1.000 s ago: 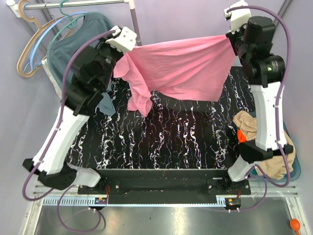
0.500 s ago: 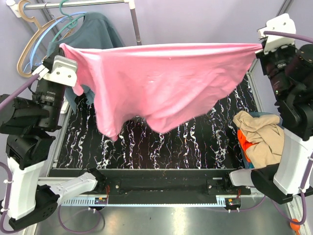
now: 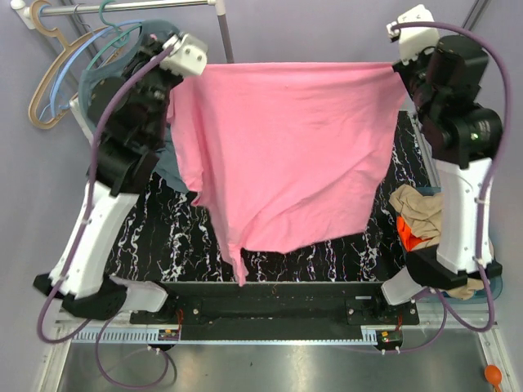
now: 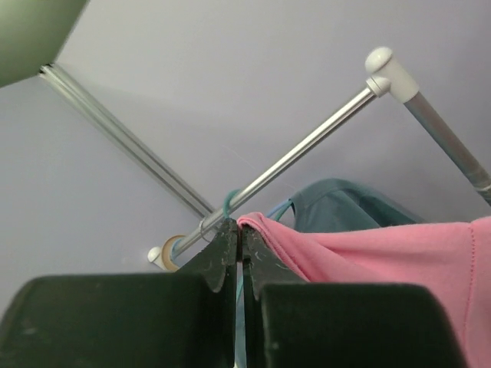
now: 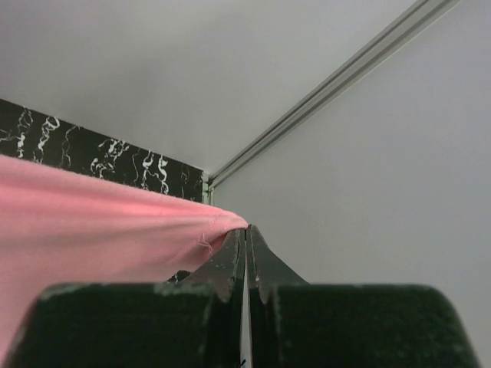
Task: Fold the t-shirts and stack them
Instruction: Flatten the tshirt out
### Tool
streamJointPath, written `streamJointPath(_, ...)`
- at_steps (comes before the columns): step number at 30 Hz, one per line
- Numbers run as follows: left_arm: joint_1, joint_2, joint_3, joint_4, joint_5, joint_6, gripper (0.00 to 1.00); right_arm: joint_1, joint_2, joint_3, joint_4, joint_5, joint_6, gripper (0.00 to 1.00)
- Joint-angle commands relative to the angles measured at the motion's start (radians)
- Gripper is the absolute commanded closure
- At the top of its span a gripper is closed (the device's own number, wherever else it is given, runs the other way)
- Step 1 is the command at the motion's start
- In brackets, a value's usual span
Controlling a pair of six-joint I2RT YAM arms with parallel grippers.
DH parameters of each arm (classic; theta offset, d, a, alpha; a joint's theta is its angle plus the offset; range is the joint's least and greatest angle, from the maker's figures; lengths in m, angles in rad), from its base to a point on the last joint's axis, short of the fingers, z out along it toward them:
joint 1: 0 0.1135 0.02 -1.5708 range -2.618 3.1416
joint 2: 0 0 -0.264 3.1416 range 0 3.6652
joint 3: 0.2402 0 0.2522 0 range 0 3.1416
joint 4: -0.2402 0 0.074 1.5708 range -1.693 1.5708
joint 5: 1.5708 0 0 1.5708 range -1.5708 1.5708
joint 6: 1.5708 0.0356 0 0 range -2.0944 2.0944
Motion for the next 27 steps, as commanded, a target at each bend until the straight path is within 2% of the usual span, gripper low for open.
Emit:
streamJointPath(1,0.103,0.175,0.205,0.088,-0.032,-0.001,1.0,-0.022,0.101,0.081,0.089,0.072,-0.056,1.0)
streamJointPath(6,0.155,0.315,0.462,0.034,-0.023,-0.025,1.0,-0.042,0.249,0.316,0.092,0.09,-0.088,1.0)
streamJointPath(8,0.16,0.349,0.51,0.022,-0.025,-0.027,1.0,-0.042,0.279,0.379,0.103,0.098,-0.111,1.0)
streamJointPath(11,0.16,0.329,0.521,0.017,-0.016,-0.054,1.0,-0.043,0.267,0.376,0.113,0.091,-0.101,1.0)
streamJointPath(16,0.145,0.183,0.388,-0.009,0.006,-0.131,1.0,-0.042,0.154,0.229,0.117,0.052,-0.033,1.0)
streamJointPath(23,-0.015,-0.101,-0.014,-0.02,-0.074,-0.154,1.0,-0.04,-0.043,-0.009,0.023,-0.034,0.134,1.0)
streamJointPath(25,-0.018,-0.174,-0.042,-0.094,-0.063,-0.23,1.0,-0.04,-0.102,-0.049,-0.029,-0.07,0.189,1.0)
streamJointPath(27,-0.014,-0.252,-0.107,-0.144,-0.057,-0.245,1.0,-0.042,-0.151,-0.098,-0.043,-0.084,0.201,1.0)
